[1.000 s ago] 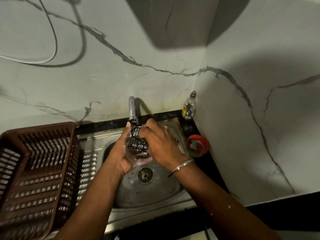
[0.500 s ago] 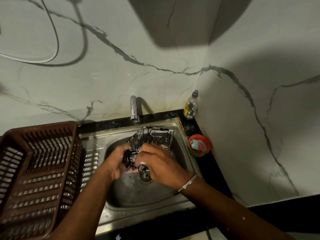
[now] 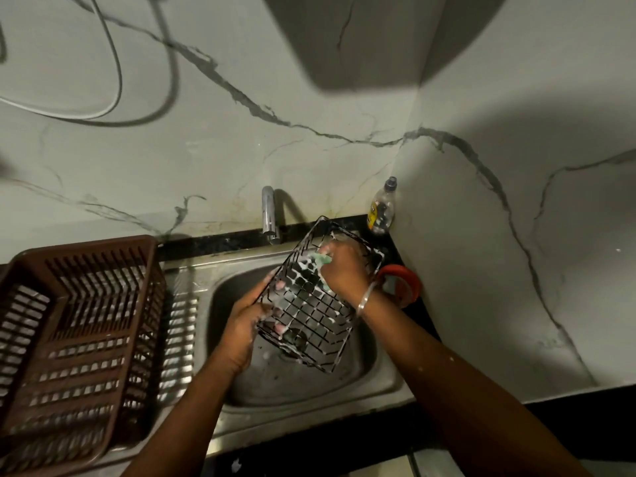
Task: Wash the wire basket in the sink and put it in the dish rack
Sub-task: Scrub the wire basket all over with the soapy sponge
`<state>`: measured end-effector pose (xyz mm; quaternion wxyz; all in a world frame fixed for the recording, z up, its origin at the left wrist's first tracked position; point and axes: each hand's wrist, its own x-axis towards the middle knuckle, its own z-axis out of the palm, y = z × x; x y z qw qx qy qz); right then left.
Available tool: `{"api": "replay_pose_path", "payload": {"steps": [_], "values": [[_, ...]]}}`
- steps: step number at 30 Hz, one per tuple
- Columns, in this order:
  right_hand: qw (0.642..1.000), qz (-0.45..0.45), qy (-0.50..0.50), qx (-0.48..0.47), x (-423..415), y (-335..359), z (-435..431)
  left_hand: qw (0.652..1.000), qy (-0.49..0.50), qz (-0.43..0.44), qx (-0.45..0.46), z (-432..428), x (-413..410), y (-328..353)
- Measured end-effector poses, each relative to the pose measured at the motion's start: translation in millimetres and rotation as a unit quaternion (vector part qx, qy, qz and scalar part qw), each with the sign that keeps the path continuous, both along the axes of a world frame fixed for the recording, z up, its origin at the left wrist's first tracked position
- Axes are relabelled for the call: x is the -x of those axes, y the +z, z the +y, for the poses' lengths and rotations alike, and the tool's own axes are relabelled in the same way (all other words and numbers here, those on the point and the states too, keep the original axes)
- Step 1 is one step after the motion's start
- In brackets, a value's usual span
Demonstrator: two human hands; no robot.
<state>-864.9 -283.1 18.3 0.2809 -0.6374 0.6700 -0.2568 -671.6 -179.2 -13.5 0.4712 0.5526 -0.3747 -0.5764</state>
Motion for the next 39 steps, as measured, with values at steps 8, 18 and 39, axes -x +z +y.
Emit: {"api": "replay_pose_path", "payload": {"steps": [8, 18, 39], "values": [[0.982, 0.143, 0.060, 0.104, -24.6, -10.7, 2.2, 0.998, -0.021, -0.015, 0.060, 5.1, -1.8, -0.6], [0.988, 0.087, 0.109, 0.070, -25.1, -22.3, 11.9, 0.997, -0.008, 0.017, 0.071, 5.3, -10.3, -11.4], [0.991, 0.007, 0.131, 0.021, -63.3, -19.9, 41.0, 0.987, -0.016, -0.022, 0.160, -19.2, -5.7, 13.1]]}}
